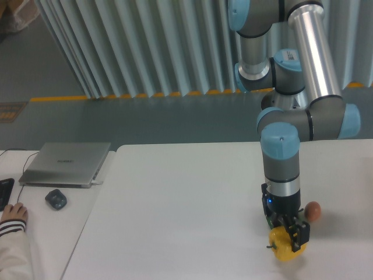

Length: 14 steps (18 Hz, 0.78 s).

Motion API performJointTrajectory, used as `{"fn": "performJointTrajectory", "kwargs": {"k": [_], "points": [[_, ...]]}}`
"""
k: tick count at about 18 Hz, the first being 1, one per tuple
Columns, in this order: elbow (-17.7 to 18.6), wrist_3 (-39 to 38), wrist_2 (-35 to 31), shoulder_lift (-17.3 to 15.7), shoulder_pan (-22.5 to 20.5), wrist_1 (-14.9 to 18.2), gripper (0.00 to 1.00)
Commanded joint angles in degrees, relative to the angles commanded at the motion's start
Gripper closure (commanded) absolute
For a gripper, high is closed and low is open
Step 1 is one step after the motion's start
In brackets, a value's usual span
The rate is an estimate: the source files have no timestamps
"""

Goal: Place the yellow pepper in a basket
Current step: 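Close the gripper on the yellow pepper's stem end, then lift the yellow pepper and carry it away past the green pepper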

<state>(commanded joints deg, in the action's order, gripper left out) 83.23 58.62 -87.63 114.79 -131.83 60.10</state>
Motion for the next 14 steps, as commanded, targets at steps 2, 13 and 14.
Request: {"fn": "performJointTrajectory", "kwargs": {"k": [2,13,14], "points": [[-0.17,5.67,4.2,-2.63,-3.51,5.52,0.55],[1.23,29.43,-1.05,-6.51,-8.7,16.01,0.55],[1.49,30.49,-1.05,-6.6,-9.32,15.84,0.55]]}}
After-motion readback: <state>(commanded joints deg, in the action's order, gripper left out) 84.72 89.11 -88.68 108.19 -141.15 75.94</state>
